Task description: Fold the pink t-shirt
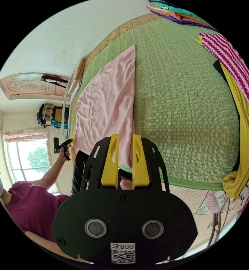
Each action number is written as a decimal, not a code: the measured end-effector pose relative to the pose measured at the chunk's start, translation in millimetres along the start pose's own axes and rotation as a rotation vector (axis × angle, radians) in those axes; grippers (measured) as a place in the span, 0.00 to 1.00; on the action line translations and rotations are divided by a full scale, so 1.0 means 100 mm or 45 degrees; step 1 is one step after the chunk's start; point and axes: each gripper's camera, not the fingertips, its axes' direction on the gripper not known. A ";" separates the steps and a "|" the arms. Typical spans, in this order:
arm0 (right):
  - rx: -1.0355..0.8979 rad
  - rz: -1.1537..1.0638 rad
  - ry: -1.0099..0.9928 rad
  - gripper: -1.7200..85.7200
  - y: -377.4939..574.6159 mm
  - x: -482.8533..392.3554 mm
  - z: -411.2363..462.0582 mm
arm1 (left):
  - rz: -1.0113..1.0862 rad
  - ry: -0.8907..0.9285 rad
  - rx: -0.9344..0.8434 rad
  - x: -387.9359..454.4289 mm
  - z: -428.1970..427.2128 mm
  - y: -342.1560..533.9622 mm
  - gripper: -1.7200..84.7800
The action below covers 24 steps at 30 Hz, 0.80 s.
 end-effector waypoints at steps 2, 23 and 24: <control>-0.018 0.004 -0.006 0.10 0.00 0.02 0.07 | 0.006 0.008 -0.011 0.00 -0.01 0.04 0.06; 0.076 -0.164 -0.218 0.03 0.56 -0.29 -0.47 | 0.132 0.257 0.162 0.13 -0.80 0.78 0.03; 0.078 -0.171 -0.228 0.03 0.59 -0.30 -0.50 | 0.152 0.272 0.175 0.14 -0.85 0.84 0.03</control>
